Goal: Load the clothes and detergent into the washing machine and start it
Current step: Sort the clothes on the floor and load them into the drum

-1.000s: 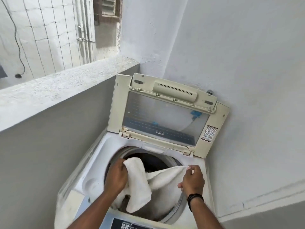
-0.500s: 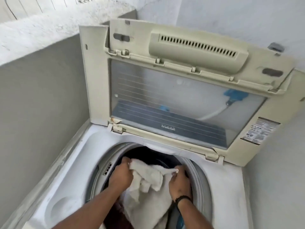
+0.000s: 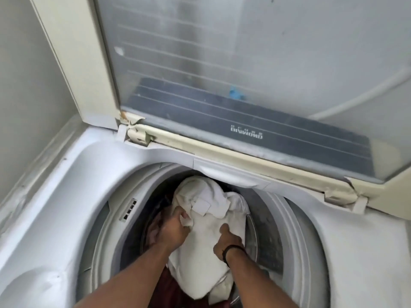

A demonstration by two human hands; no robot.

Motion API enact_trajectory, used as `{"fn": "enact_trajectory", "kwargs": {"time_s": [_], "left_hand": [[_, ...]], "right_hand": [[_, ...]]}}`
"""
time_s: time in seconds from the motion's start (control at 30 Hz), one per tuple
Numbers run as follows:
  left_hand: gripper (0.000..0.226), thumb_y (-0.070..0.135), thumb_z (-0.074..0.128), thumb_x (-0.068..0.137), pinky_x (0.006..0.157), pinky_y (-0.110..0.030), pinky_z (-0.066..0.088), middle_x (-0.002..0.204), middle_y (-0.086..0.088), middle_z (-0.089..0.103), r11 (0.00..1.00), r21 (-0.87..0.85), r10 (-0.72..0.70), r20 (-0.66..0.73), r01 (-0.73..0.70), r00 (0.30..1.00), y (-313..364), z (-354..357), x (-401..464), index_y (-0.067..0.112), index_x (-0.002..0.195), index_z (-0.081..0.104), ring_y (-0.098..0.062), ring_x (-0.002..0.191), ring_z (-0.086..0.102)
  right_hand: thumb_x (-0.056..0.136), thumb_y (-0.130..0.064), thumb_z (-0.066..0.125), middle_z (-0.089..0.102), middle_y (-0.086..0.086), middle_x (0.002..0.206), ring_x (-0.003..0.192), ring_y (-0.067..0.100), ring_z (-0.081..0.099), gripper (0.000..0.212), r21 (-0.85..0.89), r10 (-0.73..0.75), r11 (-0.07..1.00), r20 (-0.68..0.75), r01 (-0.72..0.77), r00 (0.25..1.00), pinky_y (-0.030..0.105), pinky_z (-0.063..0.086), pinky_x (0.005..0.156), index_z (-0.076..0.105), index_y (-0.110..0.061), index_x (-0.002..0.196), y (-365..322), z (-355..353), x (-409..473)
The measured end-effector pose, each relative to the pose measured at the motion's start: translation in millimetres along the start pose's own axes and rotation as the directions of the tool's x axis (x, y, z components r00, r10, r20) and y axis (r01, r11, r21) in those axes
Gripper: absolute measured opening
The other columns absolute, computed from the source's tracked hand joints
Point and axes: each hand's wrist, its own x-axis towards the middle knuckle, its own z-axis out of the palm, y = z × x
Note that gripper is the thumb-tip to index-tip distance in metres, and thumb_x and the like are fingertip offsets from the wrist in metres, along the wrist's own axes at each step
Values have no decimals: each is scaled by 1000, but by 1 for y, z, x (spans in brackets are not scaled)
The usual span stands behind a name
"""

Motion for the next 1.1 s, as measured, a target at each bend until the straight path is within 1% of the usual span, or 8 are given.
{"fn": "enact_trajectory", "kwargs": {"time_s": [0.17,0.27,0.43,0.53,0.63,0.77,0.9,1.1], "left_hand": [[59,14,64,92,105,-22,40,145,-12,43,987,150,15,291,-62,957,-23,15,16,27,147,48,-25,131,49],[51,13,56,93,108,-25,40,148,-9,46,955,296,-88,246,11,965,-21,15,14,21,143,54,-22,133,49],[39,14,47,97,103,-33,47,143,-13,52,790,612,-173,158,42,972,-3,-2,-3,11,135,54,-28,130,53],[44,22,52,95,90,-35,52,138,-10,54,767,641,-196,224,7,955,11,-25,-21,17,139,53,-27,121,60],[55,41,59,94,100,-33,46,144,-5,52,838,534,-67,306,-113,950,29,-53,-48,31,147,46,-24,129,53],[36,47,63,92,94,-34,51,116,-3,71,914,346,119,268,-211,956,52,-84,-104,35,126,65,-20,112,63],[27,41,64,94,84,-31,54,92,7,73,909,241,301,183,-340,936,69,-109,-178,29,117,70,-7,85,67],[40,65,46,89,79,-32,54,94,17,70,781,352,473,205,-516,857,52,-107,-286,36,103,69,0,86,64]], "right_hand": [[96,-27,61,30,4,159,144,24,33,66,-265,-99,942,369,207,924,30,31,116,31,-17,154,-4,26,15],[99,-22,54,44,13,150,134,29,47,49,-484,-12,840,436,246,900,35,40,107,47,-2,144,-4,43,8],[102,-27,53,36,22,154,139,35,38,54,-581,14,746,501,324,866,42,32,112,42,5,144,0,40,-17],[98,-27,59,47,18,147,131,31,49,53,-480,-46,841,397,250,917,37,43,105,47,1,142,-3,24,-36],[94,-30,62,60,9,133,120,25,58,41,-183,-183,957,221,226,958,32,48,100,61,-9,129,-6,-5,-70],[87,-31,63,71,-4,110,102,15,65,18,196,-273,938,-95,286,957,27,51,92,73,-26,100,2,-29,-124],[90,-32,62,71,-10,103,96,8,64,16,202,-422,865,-202,459,884,23,50,85,73,-26,100,8,-41,-201],[92,-45,52,69,-4,82,75,12,62,31,109,-468,818,-446,565,763,34,51,70,66,-18,86,46,-3,-316]]}}
